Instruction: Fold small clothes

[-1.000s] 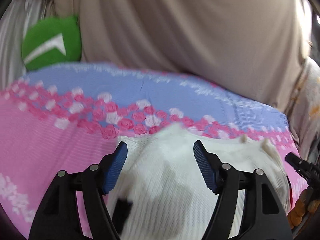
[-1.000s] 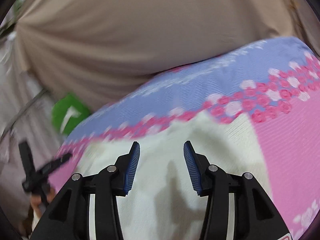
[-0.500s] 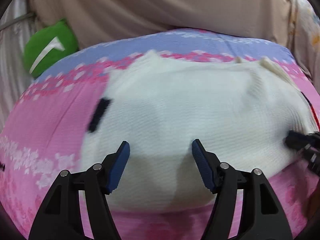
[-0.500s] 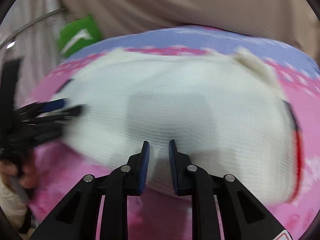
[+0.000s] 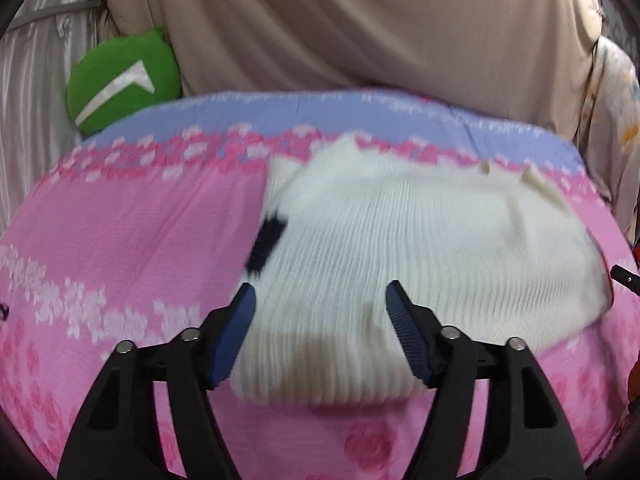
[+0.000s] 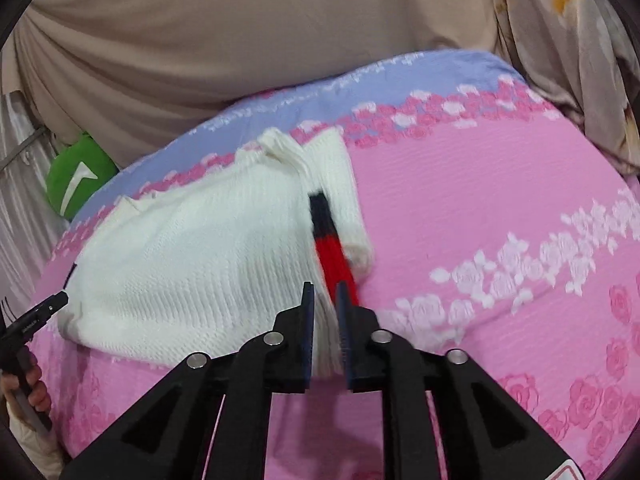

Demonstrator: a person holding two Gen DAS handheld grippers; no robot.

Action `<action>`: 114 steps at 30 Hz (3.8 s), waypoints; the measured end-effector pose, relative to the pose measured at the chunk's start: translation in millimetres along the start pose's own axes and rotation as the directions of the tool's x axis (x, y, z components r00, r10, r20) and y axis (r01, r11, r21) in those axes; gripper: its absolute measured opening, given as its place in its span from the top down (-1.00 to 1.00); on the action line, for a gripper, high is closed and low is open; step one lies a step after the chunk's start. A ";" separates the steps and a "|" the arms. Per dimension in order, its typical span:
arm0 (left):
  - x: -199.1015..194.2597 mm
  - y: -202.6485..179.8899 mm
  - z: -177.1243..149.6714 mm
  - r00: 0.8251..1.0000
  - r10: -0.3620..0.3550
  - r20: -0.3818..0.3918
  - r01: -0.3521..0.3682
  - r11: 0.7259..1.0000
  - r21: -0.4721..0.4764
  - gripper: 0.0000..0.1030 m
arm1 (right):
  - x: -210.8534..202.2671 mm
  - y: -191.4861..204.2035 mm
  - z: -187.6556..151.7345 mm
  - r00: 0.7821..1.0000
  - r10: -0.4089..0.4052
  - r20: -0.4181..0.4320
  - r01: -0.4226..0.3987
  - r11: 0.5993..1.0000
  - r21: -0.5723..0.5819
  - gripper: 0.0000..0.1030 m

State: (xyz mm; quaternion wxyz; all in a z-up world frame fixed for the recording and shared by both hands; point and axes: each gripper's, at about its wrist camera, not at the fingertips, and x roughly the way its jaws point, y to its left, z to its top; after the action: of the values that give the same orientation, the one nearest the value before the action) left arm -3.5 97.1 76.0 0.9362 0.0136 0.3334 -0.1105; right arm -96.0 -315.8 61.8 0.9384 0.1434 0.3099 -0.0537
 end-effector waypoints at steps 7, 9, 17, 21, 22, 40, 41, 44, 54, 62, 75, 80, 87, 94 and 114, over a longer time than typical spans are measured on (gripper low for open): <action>69.7 4.8 75.3 0.996 -0.054 -0.073 0.048 0.995 -0.082 -0.50 | 60.8 27.2 66.2 0.998 0.063 -0.002 -0.063 0.996 -0.055 -0.03; 96.2 5.0 85.1 0.994 -0.047 -0.102 0.038 0.996 -0.083 -0.50 | 88.8 29.1 79.9 0.998 0.044 -0.042 -0.046 0.998 -0.048 -0.05; 145.0 15.9 92.5 0.988 -0.002 -0.153 -0.013 0.995 -0.097 0.90 | 134.1 26.4 85.4 0.989 0.058 -0.137 -0.064 0.997 -0.043 0.82; 109.8 25.0 101.8 1.000 -0.015 -0.028 0.011 0.991 -0.132 0.93 | 55.0 14.4 95.5 0.906 0.392 0.158 -0.391 0.920 -0.043 0.85; 102.3 26.6 104.5 1.000 -0.004 0.001 0.004 0.991 -0.135 0.93 | 48.2 9.3 97.7 0.895 0.408 0.183 -0.409 0.912 -0.032 0.85; 73.0 8.5 84.3 0.998 0.062 0.029 -0.059 0.994 -0.094 0.14 | 54.0 32.9 71.6 0.995 0.089 0.039 -0.087 0.995 -0.045 0.54; 55.6 -2.5 78.4 0.998 0.029 0.051 -0.026 0.997 -0.067 0.08 | 50.5 56.9 58.1 0.985 0.170 -0.005 -0.170 0.981 -0.093 0.54; 32.7 -44.5 52.0 0.996 -0.087 0.020 0.086 0.996 0.029 0.08 | 55.5 119.8 11.5 0.936 0.316 -0.153 -0.342 0.919 -0.193 0.54; 45.8 -73.8 -13.1 0.995 -0.068 -0.075 0.076 0.991 0.113 0.20 | 69.3 145.0 -46.9 0.966 0.150 -0.212 -0.217 0.913 -0.345 0.82; 33.2 20.8 -32.1 0.998 0.020 -0.066 -0.021 1.000 -0.006 0.53 | 25.9 -24.6 -35.5 0.990 -0.027 -0.136 0.026 1.000 -0.007 1.00; 48.9 -75.1 37.2 0.998 -0.062 -0.018 0.063 0.992 0.107 0.49 | 69.2 144.1 23.2 0.963 0.226 -0.145 -0.259 0.928 -0.270 0.74; 104.0 -88.0 47.2 0.996 0.001 -0.093 0.010 0.993 0.115 0.44 | 132.1 167.2 23.0 0.956 0.161 -0.246 -0.240 0.910 -0.339 0.89; 114.8 -19.3 49.7 0.994 0.052 -0.100 -0.048 0.998 0.043 0.43 | 124.2 3.0 64.6 0.989 -0.032 -0.141 0.024 0.998 -0.055 0.96; 117.6 -38.1 43.0 0.988 0.139 -0.064 -0.131 0.985 0.114 0.46 | 109.6 8.7 68.4 0.995 0.006 -0.101 -0.006 1.000 0.002 0.91; 119.1 -43.5 37.6 0.985 0.168 -0.033 -0.162 0.977 0.137 0.44 | 155.8 -6.2 99.7 0.982 -0.024 -0.189 0.037 0.997 0.065 1.00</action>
State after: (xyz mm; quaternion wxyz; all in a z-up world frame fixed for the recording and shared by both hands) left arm 100.2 27.4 32.6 0.9315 0.1065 0.3437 -0.0541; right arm 84.3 -353.7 43.8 0.8985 0.1751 0.3973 -0.0651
